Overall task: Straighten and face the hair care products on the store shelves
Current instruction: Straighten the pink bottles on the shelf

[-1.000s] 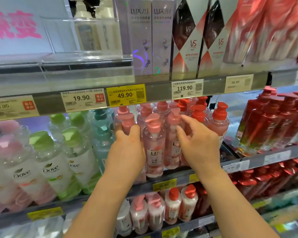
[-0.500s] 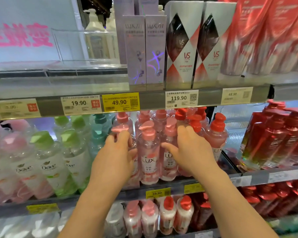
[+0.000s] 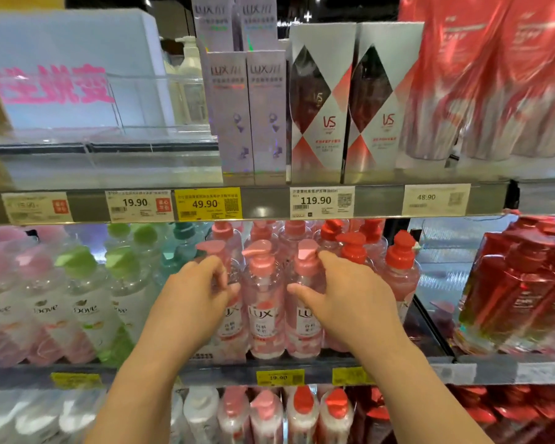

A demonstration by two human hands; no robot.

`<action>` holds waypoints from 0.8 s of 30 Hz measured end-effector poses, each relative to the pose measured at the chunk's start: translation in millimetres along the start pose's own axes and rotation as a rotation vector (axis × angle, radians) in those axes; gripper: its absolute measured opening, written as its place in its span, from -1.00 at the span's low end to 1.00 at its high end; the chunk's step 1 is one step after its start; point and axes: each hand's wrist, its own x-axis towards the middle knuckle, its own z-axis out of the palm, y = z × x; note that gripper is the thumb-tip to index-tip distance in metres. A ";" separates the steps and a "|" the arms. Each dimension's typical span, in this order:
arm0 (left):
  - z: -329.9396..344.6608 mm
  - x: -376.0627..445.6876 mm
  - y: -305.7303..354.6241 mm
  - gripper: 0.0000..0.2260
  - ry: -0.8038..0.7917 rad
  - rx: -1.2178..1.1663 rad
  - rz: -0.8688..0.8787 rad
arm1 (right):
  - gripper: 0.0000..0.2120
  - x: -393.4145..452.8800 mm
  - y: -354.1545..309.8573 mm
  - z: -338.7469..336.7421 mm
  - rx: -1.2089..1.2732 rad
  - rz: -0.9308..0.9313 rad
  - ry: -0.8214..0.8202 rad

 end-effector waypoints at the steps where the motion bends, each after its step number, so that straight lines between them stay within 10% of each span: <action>1: 1.7 -4.1 5.0 -0.72 0.021 -0.029 -0.025 | -0.58 -1.8 0.3 -1.8 0.039 -0.003 0.079; 6: 9.0 -28.1 28.9 -0.73 0.204 -0.013 -0.123 | -0.73 -9.7 1.4 -8.1 0.293 -0.164 0.404; 14: -2.6 -77.1 49.1 -0.71 0.335 -0.249 -0.230 | -0.89 -28.1 -20.0 -3.3 0.694 -0.287 -0.016; 24: -72.1 -165.6 -5.3 -0.70 0.455 -0.435 -0.256 | -0.78 -85.6 -107.7 -11.3 0.635 -0.452 -0.346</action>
